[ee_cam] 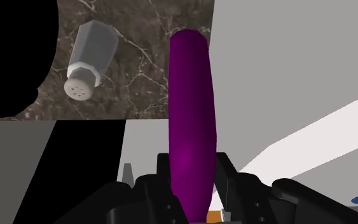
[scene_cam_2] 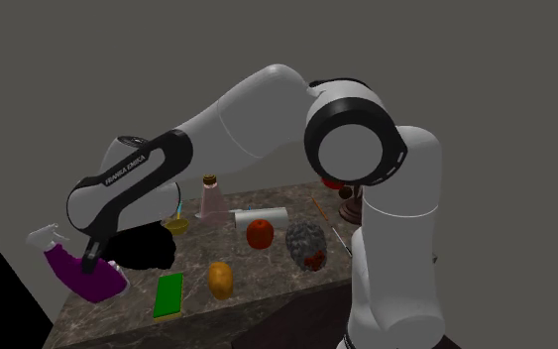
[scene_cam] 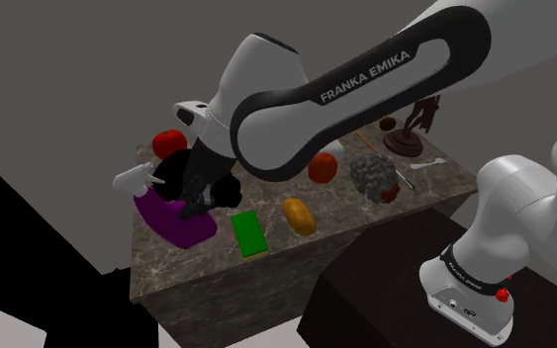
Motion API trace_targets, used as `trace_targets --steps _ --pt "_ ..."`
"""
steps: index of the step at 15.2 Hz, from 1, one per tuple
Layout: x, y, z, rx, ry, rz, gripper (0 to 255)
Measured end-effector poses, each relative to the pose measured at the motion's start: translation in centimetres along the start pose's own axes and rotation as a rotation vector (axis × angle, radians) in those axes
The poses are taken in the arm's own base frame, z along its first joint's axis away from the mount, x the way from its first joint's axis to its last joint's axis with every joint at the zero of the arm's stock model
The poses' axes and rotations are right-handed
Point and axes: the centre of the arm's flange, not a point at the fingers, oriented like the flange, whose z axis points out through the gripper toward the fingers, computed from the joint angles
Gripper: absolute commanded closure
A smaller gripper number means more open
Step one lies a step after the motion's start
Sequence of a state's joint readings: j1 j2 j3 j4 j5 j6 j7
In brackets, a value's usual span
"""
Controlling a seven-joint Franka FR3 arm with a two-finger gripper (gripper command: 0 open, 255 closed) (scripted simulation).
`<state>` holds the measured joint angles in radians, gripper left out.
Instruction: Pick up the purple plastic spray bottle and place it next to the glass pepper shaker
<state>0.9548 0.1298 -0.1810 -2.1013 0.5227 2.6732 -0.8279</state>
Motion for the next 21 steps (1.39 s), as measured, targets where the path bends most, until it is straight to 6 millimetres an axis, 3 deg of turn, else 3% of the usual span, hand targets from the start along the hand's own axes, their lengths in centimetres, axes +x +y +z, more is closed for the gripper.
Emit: trace_targets --steps 17,21 --pt "-4.6 -0.1 7.7 0.0 0.0 0.0 255" --pt "-4.6 -0.1 7.8 -0.002 0.006 -0.001 255"
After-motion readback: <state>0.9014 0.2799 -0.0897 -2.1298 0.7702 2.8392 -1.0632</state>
